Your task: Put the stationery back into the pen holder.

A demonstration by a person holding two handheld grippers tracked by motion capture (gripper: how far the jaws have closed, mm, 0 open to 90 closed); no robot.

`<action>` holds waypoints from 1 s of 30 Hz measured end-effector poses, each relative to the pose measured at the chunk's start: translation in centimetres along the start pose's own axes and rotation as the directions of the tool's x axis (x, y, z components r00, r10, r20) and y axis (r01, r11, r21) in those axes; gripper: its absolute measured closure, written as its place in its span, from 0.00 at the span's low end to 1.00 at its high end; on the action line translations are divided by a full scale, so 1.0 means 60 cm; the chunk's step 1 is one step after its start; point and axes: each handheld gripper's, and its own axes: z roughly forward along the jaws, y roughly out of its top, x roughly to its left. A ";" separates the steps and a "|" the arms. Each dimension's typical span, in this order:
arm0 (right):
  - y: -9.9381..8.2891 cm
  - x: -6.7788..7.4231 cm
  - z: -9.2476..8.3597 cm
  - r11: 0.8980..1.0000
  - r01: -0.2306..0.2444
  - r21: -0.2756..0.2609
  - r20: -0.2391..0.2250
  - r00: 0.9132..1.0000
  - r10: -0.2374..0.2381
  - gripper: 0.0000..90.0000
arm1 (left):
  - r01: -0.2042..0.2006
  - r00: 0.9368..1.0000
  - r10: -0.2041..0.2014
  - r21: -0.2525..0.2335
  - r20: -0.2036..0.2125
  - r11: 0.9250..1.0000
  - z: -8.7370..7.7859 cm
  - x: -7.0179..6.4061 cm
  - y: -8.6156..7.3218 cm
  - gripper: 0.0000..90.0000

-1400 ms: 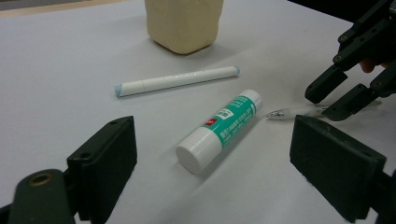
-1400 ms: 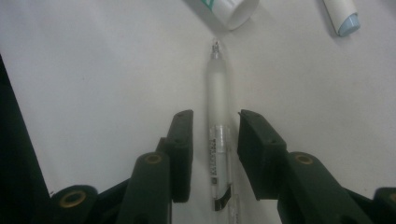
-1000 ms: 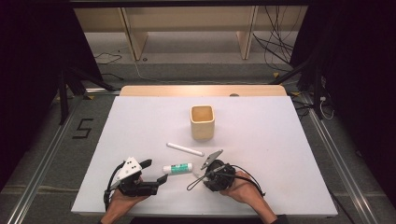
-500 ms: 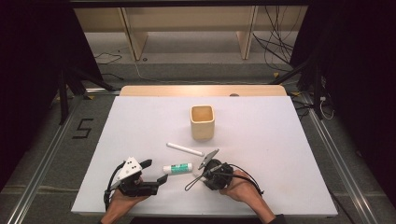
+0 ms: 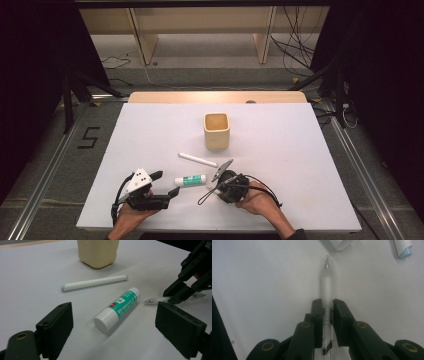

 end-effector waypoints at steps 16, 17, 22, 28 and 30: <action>-0.010 -0.022 -0.042 0.992 -0.045 -0.121 -0.033 0.999 0.041 0.89 | 0.000 1.000 0.000 0.001 -0.002 1.000 0.000 0.000 0.000 0.16; -0.010 -0.024 -0.046 0.990 -0.055 -0.128 -0.035 0.998 0.051 0.89 | -0.001 1.000 0.001 0.001 -0.002 1.000 0.000 0.000 0.000 0.16; -0.013 -0.035 -0.066 0.970 -0.081 -0.229 -0.035 0.997 0.075 0.89 | 0.000 1.000 0.000 0.002 -0.001 1.000 0.000 0.000 0.000 0.16; -0.014 -0.054 -0.089 0.928 -0.128 -0.350 -0.026 0.992 0.128 0.89 | 0.000 1.000 0.000 0.004 -0.002 1.000 0.001 0.001 0.000 0.16; -0.013 -0.062 -0.096 0.908 -0.142 -0.395 -0.031 0.989 0.142 0.89 | 0.001 1.000 -0.001 0.004 -0.002 1.000 0.001 0.001 0.000 0.16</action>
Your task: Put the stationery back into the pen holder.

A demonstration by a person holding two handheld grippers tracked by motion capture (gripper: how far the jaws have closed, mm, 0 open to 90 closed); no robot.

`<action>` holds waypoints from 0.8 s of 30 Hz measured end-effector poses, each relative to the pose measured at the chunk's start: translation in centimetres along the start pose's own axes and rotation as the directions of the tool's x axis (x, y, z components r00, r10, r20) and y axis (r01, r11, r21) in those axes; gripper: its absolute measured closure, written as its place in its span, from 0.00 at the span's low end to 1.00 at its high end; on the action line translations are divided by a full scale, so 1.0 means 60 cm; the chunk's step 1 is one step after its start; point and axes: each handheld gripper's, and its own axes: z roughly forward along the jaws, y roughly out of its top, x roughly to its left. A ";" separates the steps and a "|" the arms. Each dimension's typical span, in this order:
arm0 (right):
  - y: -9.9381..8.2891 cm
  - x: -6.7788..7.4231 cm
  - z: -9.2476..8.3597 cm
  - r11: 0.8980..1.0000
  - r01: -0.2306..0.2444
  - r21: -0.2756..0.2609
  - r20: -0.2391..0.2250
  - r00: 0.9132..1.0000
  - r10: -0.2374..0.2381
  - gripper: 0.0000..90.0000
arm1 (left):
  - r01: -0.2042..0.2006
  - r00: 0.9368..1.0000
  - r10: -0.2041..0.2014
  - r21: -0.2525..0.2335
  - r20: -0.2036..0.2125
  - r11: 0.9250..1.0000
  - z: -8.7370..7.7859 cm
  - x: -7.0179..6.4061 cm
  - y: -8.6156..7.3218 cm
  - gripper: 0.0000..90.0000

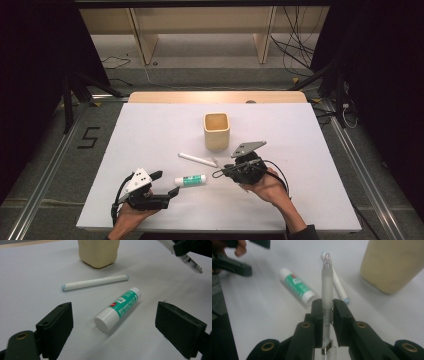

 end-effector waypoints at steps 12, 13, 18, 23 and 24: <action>0.038 -0.030 -0.017 0.984 -0.061 -0.166 0.026 0.998 0.066 0.89 | -0.003 1.000 0.003 0.003 0.001 1.000 0.001 0.001 0.000 0.16; 0.042 -0.032 -0.018 0.981 -0.072 -0.180 0.025 0.997 0.077 0.89 | -0.003 1.000 0.003 0.003 0.000 1.000 0.001 0.001 0.000 0.16; 0.063 -0.041 -0.016 0.971 -0.087 -0.221 0.041 0.994 0.099 0.89 | -0.003 1.000 0.003 0.001 0.001 1.000 0.001 0.001 0.000 0.16; 0.083 -0.050 -0.014 0.963 -0.093 -0.254 0.050 0.993 0.109 0.89 | -0.005 1.000 0.005 0.001 0.001 1.000 0.001 0.002 0.000 0.16; 0.087 -0.052 -0.014 0.961 -0.099 -0.259 0.050 0.992 0.116 0.89 | -0.005 1.000 0.005 0.001 0.001 1.000 0.001 0.002 0.000 0.16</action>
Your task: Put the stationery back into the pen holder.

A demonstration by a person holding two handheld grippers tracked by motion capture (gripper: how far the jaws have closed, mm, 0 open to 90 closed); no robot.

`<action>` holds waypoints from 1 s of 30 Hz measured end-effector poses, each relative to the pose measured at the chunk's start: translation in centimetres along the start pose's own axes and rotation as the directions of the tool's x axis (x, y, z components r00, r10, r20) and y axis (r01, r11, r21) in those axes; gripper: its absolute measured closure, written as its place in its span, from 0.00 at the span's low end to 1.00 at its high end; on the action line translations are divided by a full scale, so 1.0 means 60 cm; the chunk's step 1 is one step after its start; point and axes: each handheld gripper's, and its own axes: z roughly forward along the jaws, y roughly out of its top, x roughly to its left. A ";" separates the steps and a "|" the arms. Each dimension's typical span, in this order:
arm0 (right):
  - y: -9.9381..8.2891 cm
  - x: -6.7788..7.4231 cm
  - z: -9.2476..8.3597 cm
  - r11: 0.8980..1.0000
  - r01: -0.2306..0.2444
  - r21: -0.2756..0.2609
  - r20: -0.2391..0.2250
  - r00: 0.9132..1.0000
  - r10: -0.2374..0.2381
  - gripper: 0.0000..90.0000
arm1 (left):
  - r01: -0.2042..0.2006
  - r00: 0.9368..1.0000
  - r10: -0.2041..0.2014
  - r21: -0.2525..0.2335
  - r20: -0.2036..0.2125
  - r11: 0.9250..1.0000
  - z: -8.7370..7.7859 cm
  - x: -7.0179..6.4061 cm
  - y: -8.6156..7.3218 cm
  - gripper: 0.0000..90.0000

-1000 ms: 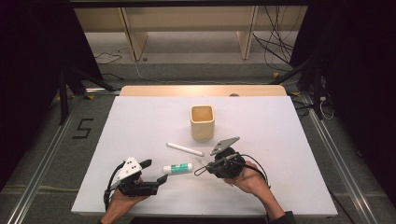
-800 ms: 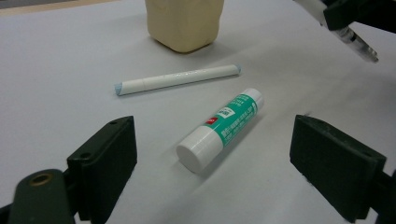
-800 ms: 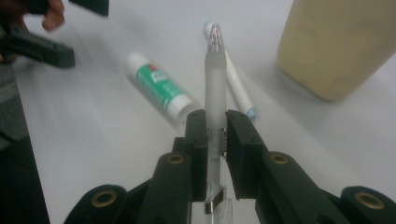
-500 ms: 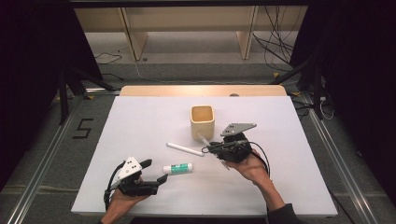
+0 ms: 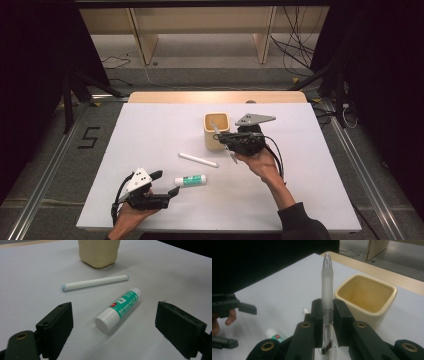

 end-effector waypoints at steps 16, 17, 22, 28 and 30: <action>0.044 -0.024 0.019 0.998 -0.043 -0.053 0.035 0.998 0.045 0.89 | 0.002 1.000 -0.002 -0.003 0.000 1.000 0.001 0.000 0.000 0.16; 0.047 -0.026 0.021 0.998 -0.042 -0.056 0.036 0.998 0.044 0.89 | 0.001 1.000 -0.001 -0.001 0.001 1.000 0.001 0.000 0.000 0.16; 0.061 -0.029 0.027 0.997 -0.049 -0.065 0.045 0.998 0.052 0.89 | 0.000 1.000 0.000 -0.001 0.002 1.000 0.001 0.000 0.000 0.16; 0.074 -0.040 0.035 0.993 -0.079 -0.085 0.054 0.995 0.083 0.89 | 0.000 1.000 0.000 -0.001 0.001 1.000 0.000 0.000 0.001 0.16; 0.077 -0.044 0.037 0.991 -0.090 -0.095 0.051 0.994 0.095 0.89 | 0.003 1.000 -0.003 -0.001 0.001 1.000 0.000 0.000 0.001 0.16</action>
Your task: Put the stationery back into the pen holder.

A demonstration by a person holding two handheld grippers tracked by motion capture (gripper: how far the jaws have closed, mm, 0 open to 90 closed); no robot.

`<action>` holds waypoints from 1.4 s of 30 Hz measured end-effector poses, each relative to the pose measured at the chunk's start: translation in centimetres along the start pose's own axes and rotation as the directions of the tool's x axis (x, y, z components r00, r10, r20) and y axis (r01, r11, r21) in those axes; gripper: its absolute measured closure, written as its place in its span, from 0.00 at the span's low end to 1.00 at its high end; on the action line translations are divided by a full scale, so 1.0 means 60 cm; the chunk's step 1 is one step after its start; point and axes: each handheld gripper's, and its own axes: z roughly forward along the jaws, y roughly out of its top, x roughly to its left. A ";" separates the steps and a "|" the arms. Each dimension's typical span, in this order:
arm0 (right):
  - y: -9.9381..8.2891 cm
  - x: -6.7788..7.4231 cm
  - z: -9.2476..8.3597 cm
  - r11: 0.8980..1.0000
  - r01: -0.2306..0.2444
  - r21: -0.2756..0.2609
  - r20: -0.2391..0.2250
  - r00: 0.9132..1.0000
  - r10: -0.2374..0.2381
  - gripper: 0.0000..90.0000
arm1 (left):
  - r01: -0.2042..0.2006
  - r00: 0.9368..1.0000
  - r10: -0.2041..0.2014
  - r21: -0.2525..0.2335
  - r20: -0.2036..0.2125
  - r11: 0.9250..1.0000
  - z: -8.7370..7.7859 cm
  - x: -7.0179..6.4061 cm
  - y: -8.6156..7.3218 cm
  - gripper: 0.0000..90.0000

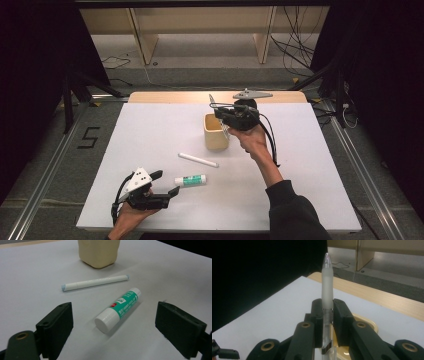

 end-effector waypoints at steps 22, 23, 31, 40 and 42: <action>0.036 -0.019 0.041 1.000 -0.009 -0.013 0.083 0.996 0.010 0.89 | 0.000 1.000 0.000 0.000 0.003 1.000 0.000 0.000 0.001 0.16; 0.037 -0.020 0.042 1.000 -0.011 -0.013 0.086 0.996 0.012 0.89 | 0.000 1.000 0.000 0.000 0.003 1.000 0.000 0.000 0.001 0.16; 0.038 -0.032 0.056 1.000 -0.023 -0.018 0.114 0.993 0.025 0.89 | -0.004 1.000 0.004 0.000 0.004 1.000 0.000 0.000 0.001 0.16; 0.038 -0.035 0.072 0.999 -0.029 -0.013 0.131 0.991 0.031 0.89 | -0.004 1.000 0.004 0.000 0.004 1.000 0.000 0.001 0.001 0.16; 0.038 -0.035 0.076 1.000 -0.027 -0.011 0.132 0.991 0.029 0.89 | -0.006 1.000 0.006 0.001 0.004 1.000 0.000 0.000 0.001 0.16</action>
